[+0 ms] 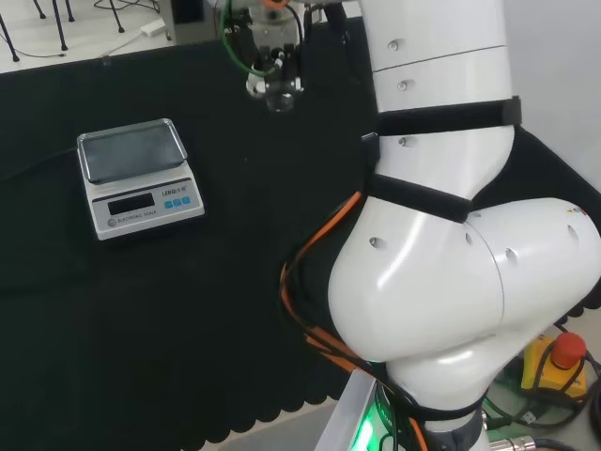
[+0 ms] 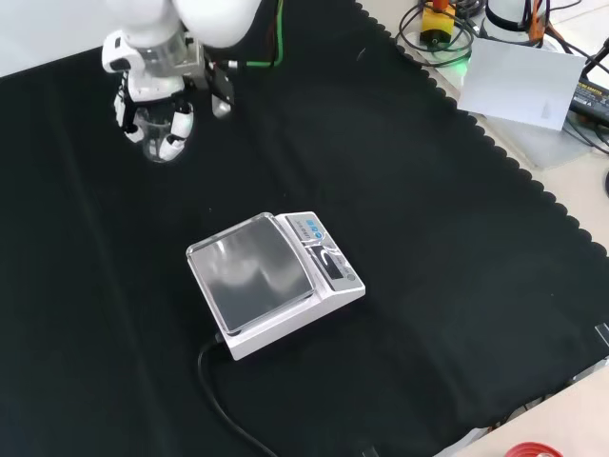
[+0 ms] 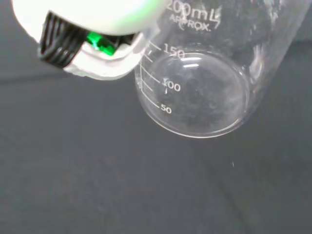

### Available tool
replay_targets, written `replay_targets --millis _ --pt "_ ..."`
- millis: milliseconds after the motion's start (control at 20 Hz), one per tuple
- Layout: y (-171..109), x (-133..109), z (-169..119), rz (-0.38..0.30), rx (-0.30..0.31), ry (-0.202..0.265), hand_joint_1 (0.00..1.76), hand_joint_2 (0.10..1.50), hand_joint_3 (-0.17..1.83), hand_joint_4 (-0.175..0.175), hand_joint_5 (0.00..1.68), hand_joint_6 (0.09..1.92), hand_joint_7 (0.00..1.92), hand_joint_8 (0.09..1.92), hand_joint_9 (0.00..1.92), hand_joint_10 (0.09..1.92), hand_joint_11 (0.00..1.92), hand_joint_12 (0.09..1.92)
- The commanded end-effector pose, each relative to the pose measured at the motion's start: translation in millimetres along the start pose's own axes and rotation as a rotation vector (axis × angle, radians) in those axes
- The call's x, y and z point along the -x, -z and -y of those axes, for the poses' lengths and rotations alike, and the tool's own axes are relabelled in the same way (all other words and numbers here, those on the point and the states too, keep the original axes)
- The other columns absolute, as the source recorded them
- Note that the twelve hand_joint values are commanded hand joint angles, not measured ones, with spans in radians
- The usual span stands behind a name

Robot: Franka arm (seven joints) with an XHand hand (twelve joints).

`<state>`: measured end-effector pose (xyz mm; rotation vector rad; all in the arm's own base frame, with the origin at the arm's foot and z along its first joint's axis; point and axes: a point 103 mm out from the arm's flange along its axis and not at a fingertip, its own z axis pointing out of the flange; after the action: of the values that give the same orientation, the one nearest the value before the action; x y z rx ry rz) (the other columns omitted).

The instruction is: Pick up the beaker.

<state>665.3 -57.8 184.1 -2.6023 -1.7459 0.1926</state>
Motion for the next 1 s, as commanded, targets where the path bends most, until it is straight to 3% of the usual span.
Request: replay_targets --millis 50,450,700,800,1000 --pt "67 -29 37 -0.009 0.056 0.095 1.14 0.72 0.52 0.119 1.25 0.65 1.11 0.90 1.28 0.38 1.04 1.01" --pt "100 -90 83 -0.013 0.083 0.191 1.14 0.71 0.54 0.111 1.26 0.64 1.12 0.90 1.29 0.37 1.05 1.00" --pt "96 -133 110 -0.043 0.064 0.259 1.15 0.70 0.55 0.106 1.27 0.63 1.13 0.90 1.30 0.36 1.05 0.99" --pt "91 -167 121 -0.045 0.054 0.290 1.15 0.70 0.55 0.106 1.27 0.63 1.13 0.90 1.30 0.36 1.05 0.99" --pt "81 -184 126 -0.057 0.051 0.343 1.15 0.69 0.57 0.104 1.28 0.62 1.14 0.89 1.31 0.35 1.05 0.98"
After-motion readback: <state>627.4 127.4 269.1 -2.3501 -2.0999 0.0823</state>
